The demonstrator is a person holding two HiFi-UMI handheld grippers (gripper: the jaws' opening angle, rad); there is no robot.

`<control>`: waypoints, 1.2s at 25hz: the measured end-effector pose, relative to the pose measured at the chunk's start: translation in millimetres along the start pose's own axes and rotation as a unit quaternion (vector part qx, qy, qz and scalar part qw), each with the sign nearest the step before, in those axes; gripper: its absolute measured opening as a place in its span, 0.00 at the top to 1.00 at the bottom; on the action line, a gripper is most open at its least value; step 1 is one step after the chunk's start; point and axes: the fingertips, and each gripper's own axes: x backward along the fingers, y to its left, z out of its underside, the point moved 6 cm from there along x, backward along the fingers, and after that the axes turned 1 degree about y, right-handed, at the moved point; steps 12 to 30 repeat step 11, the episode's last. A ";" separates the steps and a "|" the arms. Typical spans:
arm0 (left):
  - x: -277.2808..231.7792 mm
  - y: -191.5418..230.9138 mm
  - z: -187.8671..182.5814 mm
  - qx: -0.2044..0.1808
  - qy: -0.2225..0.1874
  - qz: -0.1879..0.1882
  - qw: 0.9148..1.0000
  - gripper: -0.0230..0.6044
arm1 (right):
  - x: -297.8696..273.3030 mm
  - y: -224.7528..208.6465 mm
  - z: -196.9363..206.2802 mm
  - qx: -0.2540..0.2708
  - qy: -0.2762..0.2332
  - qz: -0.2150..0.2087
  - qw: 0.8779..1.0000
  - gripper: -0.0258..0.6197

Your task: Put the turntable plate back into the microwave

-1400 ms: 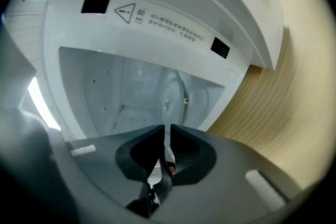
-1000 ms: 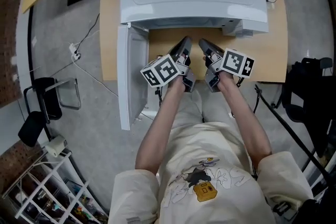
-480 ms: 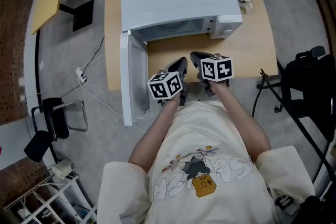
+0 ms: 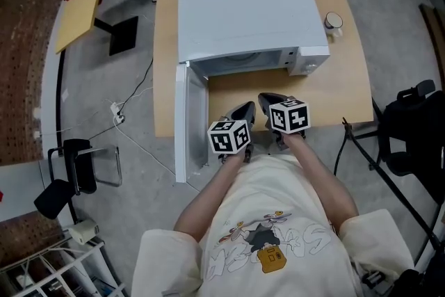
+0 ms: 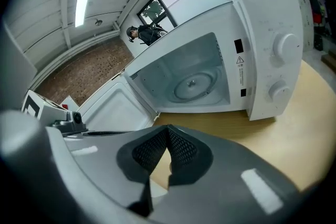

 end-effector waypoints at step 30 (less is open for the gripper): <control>0.6 6.1 -2.7 0.005 0.001 0.001 1.000 0.97 | -4.6 7.6 -2.2 0.012 0.002 0.000 1.000 0.95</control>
